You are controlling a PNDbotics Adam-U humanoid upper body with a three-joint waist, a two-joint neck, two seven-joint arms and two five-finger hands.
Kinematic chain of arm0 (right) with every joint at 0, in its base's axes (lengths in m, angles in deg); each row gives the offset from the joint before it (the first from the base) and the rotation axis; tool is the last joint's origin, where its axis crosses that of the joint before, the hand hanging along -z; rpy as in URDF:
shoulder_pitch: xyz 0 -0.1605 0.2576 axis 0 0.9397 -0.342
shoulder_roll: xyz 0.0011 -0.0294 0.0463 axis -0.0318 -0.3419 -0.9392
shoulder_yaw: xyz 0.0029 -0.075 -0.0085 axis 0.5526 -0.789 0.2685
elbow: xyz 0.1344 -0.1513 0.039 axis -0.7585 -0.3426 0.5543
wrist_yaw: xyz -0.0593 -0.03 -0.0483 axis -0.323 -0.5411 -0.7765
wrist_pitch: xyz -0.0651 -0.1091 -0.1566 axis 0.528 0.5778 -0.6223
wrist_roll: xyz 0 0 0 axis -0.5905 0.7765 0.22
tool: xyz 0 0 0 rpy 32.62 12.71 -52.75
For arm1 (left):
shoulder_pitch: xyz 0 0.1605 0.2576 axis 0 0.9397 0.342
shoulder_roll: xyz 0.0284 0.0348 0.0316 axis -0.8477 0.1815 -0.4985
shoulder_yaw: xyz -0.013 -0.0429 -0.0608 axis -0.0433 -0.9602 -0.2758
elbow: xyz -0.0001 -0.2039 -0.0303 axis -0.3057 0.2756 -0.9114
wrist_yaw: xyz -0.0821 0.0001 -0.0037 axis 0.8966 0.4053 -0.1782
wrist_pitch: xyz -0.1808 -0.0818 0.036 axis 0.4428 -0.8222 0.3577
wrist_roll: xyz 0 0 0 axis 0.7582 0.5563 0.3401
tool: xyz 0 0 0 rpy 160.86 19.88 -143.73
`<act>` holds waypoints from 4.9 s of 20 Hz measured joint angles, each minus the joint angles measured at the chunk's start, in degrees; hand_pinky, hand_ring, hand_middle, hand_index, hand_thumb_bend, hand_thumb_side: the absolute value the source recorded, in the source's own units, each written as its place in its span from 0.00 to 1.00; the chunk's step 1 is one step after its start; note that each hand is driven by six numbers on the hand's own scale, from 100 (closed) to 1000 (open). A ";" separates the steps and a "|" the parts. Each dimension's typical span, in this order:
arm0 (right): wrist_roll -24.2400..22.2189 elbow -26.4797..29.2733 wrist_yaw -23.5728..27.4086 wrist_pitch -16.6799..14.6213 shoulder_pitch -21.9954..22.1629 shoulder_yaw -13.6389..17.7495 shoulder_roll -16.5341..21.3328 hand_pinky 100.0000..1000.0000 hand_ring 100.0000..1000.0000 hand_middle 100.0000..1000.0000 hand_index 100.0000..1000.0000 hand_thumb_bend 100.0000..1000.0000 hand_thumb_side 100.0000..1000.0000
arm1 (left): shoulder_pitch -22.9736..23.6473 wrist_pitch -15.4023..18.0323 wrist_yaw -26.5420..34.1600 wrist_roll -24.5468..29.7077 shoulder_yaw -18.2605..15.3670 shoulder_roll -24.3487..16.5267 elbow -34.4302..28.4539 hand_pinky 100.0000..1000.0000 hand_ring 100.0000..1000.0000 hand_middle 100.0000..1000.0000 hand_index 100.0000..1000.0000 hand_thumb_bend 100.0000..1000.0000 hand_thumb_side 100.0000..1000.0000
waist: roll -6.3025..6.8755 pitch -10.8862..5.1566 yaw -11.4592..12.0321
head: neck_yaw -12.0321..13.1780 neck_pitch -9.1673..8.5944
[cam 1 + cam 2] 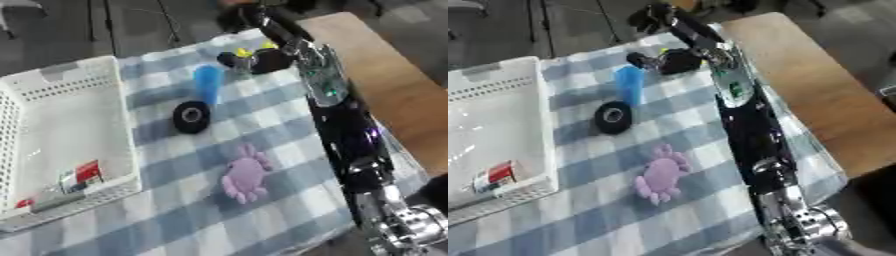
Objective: Pick up objects on the table and place them in the box.
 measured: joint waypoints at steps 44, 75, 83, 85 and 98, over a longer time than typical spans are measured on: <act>22.21 -18.52 -49.10 -3.55 -7.76 3.77 -4.21 0.96 0.90 0.87 0.91 0.51 0.68 | 0.02 0.20 0.05 0.76 0.37 0.43 0.32 0.44 0.62 0.65 0.69 0.38 0.88 | 0.01 0.00 1.16 | -0.86 0.00; 23.04 -21.28 -51.96 2.12 -7.30 6.29 -3.77 0.71 0.70 0.76 0.85 0.46 0.62 | 0.03 0.12 0.06 0.89 0.37 0.44 0.33 0.44 0.62 0.66 0.69 0.37 0.88 | 0.01 0.00 1.50 | -1.10 0.00; 24.24 -21.31 -50.58 3.79 -7.04 6.53 -3.79 0.06 0.24 0.55 0.73 0.22 0.00 | 0.03 0.15 0.06 0.90 0.38 0.44 0.33 0.44 0.62 0.66 0.69 0.37 0.88 | 0.02 0.00 1.35 | -1.12 0.00; 24.65 -21.28 -50.07 4.02 -6.96 6.51 -3.79 0.03 0.21 0.52 0.70 0.21 0.00 | 0.03 0.16 0.06 0.92 0.38 0.44 0.33 0.44 0.62 0.66 0.69 0.37 0.88 | 0.02 0.00 1.35 | -1.12 0.00; 26.72 -16.12 -41.47 -1.13 -9.26 2.23 -4.47 0.03 0.21 0.50 0.69 0.22 0.00 | 0.04 0.25 0.06 1.01 0.38 0.44 0.33 0.44 0.62 0.66 0.69 0.37 0.88 | 0.02 0.00 1.52 | -1.19 0.00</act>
